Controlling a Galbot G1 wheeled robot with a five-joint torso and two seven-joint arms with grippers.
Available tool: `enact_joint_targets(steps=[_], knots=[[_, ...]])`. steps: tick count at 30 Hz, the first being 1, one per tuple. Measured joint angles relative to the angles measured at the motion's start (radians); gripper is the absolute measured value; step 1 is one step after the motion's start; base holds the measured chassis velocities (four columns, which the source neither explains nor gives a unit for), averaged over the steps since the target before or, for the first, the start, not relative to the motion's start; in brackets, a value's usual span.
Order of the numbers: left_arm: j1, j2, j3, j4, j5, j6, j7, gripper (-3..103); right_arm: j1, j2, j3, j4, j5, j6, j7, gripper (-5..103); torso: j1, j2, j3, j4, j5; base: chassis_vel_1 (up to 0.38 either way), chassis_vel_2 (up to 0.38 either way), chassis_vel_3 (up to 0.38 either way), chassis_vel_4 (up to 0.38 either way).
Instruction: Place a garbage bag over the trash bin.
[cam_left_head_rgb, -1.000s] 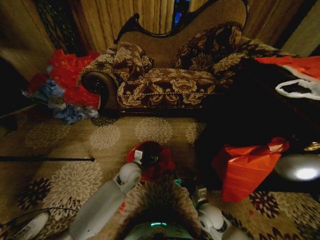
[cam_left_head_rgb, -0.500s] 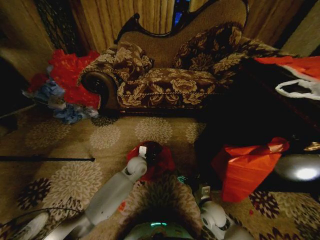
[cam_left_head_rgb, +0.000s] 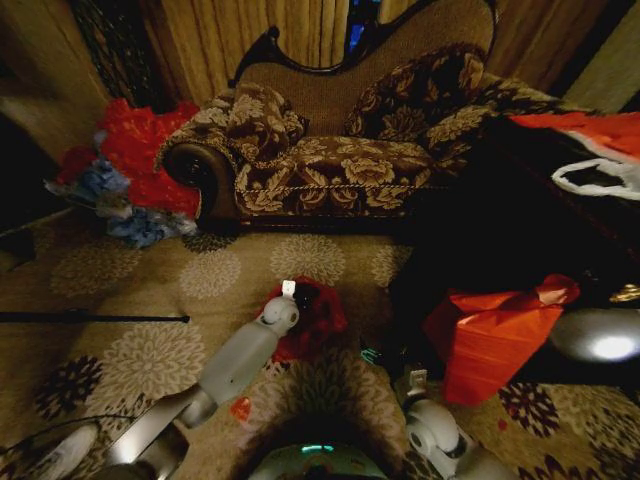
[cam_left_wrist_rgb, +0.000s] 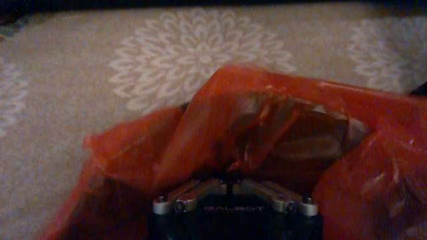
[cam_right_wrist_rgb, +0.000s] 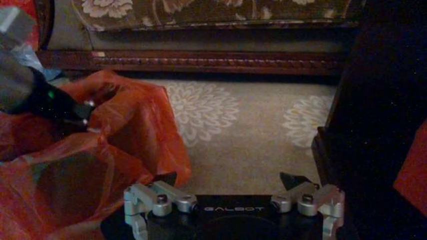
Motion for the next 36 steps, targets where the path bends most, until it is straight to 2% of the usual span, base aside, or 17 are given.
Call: enact_joint_targets(steps=[6, 9, 14, 17, 22, 27, 30, 32, 33, 34, 36], knots=[[-0.016, -0.042, 0.005, 0.088, 0.029, -0.019, 0.018, 0, 0.002, -0.003, -0.007, 0.003, 0.003, -0.002, 0.001, 100, 0.0, 0.0, 0.0, 0.0, 0.0, 0.0, 0.0, 0.0, 0.0], [-0.02, -0.067, 0.005, 0.157, 0.077, -0.036, 0.043, 0, 0.0, -0.005, -0.017, 0.01, 0.003, -0.003, 0.005, 100, 0.0, 0.0, 0.0, 0.0, 0.0, 0.0, 0.0, 0.0, 0.0], [-0.033, -0.087, 0.003, 0.226, 0.114, -0.056, 0.066, 0, 0.0, -0.006, -0.023, 0.015, 0.002, -0.003, 0.007, 100, 0.0, 0.0, 0.0, 0.0001, 0.0, 0.0, 0.0, 0.0, 0.0], [-0.053, -0.112, 0.0, 0.289, 0.131, -0.081, 0.094, 0, 0.002, -0.008, -0.031, 0.02, 0.002, -0.006, 0.009, 100, 0.0, 0.0, 0.0, 0.0, 0.0, 0.0, 0.0, 0.0, 0.0], [-0.062, -0.132, 0.0, 0.322, 0.149, -0.122, 0.136, 0, 0.007, -0.008, -0.042, 0.025, 0.002, -0.012, 0.013, 100, 0.0, 0.0, 0.0, -0.0001, -0.0001, 0.0, 0.0, 0.0, 0.0], [-0.046, -0.128, -0.002, 0.291, 0.152, -0.133, 0.145, 0, 0.012, -0.008, -0.047, 0.034, 0.003, -0.017, 0.018, 100, 0.0, 0.0, 0.0, -0.0001, -0.0001, 0.0, 0.0, 0.0, 0.0], [-0.025, -0.107, -0.007, 0.235, 0.152, -0.128, 0.142, 0, 0.014, -0.012, -0.047, 0.042, 0.006, -0.02, 0.023, 100, 0.0, 0.0, 0.0, -0.0002, -0.0003, 0.0, 0.0, 0.0, 0.0], [0.014, -0.063, -0.011, 0.14, 0.152, -0.115, 0.127, -1, 0.016, -0.016, -0.047, 0.051, 0.01, -0.023, 0.026, 100, 0.0, 0.0, 0.0, 0.0, -0.0005, 0.0, 0.0, 0.0, 0.0], [0.035, -0.04, -0.014, 0.09, 0.151, -0.112, 0.124, 4, 0.016, -0.016, -0.048, 0.053, 0.01, -0.024, 0.028, 100, 0.0, 0.0, 0.0, 0.0, -0.0003, 0.0, 0.0, 0.0, 0.0], [0.035, -0.04, -0.014, 0.09, 0.151, -0.112, 0.124, 4, 0.016, -0.016, -0.048, 0.053, 0.01, -0.024, 0.028, 100, 0.0, 0.0, 0.0, 0.0, -0.0003, 0.0, 0.0, 0.0, 0.0], [0.068, -0.006, -0.023, 0.008, 0.152, -0.112, 0.117, 15, 0.016, -0.014, -0.051, 0.054, 0.01, -0.024, 0.029, 100, 0.0, 0.0, 0.0, 0.0, -0.0002, 0.0, 0.0, 0.0, 0.0]])
